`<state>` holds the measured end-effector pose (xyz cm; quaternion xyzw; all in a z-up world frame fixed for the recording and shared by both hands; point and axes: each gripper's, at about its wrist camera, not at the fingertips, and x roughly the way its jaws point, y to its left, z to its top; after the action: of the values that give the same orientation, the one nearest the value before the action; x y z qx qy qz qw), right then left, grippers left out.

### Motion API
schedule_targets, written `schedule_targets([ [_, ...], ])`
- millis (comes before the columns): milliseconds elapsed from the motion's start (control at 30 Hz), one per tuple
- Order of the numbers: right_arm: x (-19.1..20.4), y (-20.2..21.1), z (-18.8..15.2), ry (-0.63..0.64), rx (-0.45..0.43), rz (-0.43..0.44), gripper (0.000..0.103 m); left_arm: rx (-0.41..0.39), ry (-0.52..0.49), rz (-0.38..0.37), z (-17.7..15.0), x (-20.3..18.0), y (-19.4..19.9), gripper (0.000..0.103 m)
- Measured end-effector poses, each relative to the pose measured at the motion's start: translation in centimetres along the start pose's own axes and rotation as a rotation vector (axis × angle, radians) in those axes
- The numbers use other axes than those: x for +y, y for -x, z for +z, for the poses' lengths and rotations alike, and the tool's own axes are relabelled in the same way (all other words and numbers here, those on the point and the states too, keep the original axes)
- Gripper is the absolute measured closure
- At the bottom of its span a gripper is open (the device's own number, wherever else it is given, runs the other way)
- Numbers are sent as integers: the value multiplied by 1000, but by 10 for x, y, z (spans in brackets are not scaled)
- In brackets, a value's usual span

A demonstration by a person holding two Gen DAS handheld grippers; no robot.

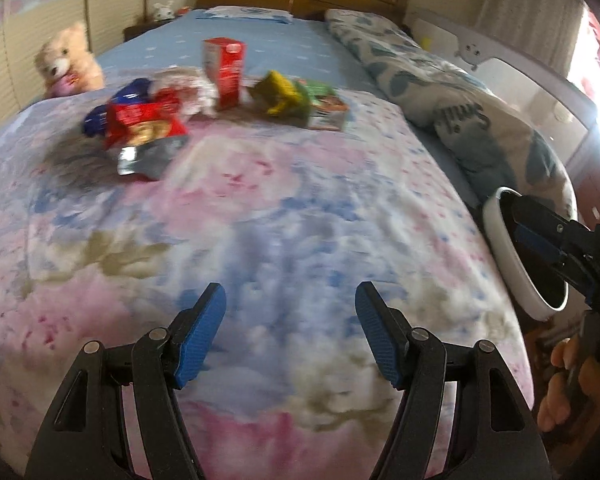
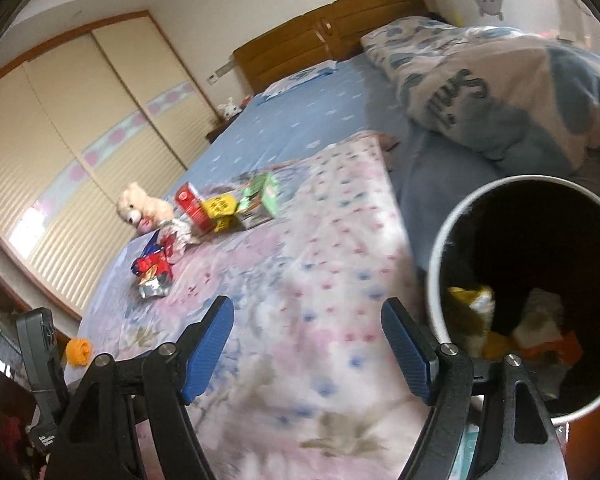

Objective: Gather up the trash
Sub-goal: 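Move both open tools back over the trash on the bed, then grasp the red snack bag with the left tool while the right tool grasps the green milk carton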

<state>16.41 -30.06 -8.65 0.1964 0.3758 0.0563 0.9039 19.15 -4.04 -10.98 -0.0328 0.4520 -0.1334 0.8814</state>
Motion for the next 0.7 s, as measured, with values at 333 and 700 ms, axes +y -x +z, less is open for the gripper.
schedule_targets([
  [333,36,-48,4,51,40,43,23,-8,82,71,12,49,-3,34],
  [700,58,-97,19,93,66,50,23,-14,127,128,35,83,-14,33],
])
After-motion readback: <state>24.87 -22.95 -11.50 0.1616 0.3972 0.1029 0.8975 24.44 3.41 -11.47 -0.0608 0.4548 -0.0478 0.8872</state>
